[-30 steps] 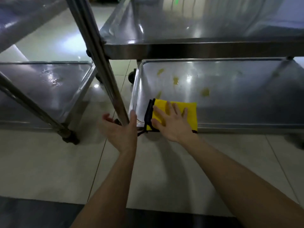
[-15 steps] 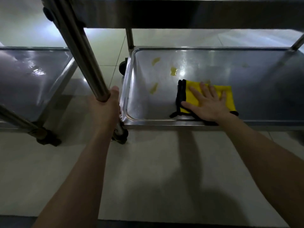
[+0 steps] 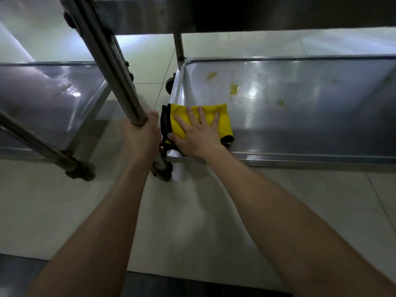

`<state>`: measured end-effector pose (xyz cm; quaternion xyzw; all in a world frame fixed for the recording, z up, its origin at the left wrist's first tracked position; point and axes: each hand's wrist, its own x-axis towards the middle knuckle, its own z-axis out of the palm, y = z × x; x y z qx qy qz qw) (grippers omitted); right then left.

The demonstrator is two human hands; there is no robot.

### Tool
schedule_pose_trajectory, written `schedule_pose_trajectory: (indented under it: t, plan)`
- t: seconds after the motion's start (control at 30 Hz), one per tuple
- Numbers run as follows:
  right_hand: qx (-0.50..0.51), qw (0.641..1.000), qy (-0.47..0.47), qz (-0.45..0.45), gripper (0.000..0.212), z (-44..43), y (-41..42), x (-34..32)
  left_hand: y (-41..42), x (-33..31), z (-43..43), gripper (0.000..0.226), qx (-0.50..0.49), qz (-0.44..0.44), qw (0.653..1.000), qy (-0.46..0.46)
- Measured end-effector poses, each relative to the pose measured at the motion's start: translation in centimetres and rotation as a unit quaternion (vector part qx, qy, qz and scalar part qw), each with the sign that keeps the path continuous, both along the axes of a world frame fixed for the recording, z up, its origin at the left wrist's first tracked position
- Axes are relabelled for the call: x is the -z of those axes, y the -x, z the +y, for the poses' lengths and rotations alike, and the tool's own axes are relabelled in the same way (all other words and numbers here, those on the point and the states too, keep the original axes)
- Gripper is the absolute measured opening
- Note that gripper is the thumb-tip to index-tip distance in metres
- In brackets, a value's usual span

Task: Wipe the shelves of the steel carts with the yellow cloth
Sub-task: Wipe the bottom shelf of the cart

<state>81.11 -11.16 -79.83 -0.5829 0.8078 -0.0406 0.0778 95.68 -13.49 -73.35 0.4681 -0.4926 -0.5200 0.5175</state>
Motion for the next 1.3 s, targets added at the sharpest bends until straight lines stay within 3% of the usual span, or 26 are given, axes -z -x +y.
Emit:
schedule_pose_trajectory:
  t: [0.23,0.47,0.63,0.8,1.0,1.13,1.3]
  plan:
    - [-0.012,0.999,-0.013,-0.038,0.077,6.7,3.9,-0.4,-0.5,-0.6,0.2,0.020,0.035,-0.042,0.998,0.011]
    - [0.145,0.989,-0.016,-0.037,0.098,15.8,18.3,0.6,-0.9,-0.4,-0.2,0.021,0.036,-0.064,0.997,0.034]
    - [0.193,0.980,-0.019,-0.034,0.111,14.7,23.6,1.0,-0.8,0.4,-0.6,0.023,0.025,-0.048,0.997,0.050]
    - [0.177,0.984,-0.020,-0.026,0.108,7.6,19.8,0.6,-0.6,1.0,-0.8,0.027,0.009,-0.026,0.999,0.043]
    - [0.022,0.999,-0.018,-0.019,0.094,-2.2,4.6,-0.6,0.2,0.8,-0.3,0.037,-0.006,-0.001,0.999,0.032]
    - [-0.040,0.999,-0.011,-0.013,0.082,-2.4,-1.6,-0.4,0.4,0.4,-0.4,0.037,-0.007,-0.011,0.999,0.030]
    - [-0.096,0.994,-0.033,-0.032,0.073,2.4,-0.4,-0.5,0.4,-0.1,0.0,0.034,-0.005,-0.033,0.999,0.033]
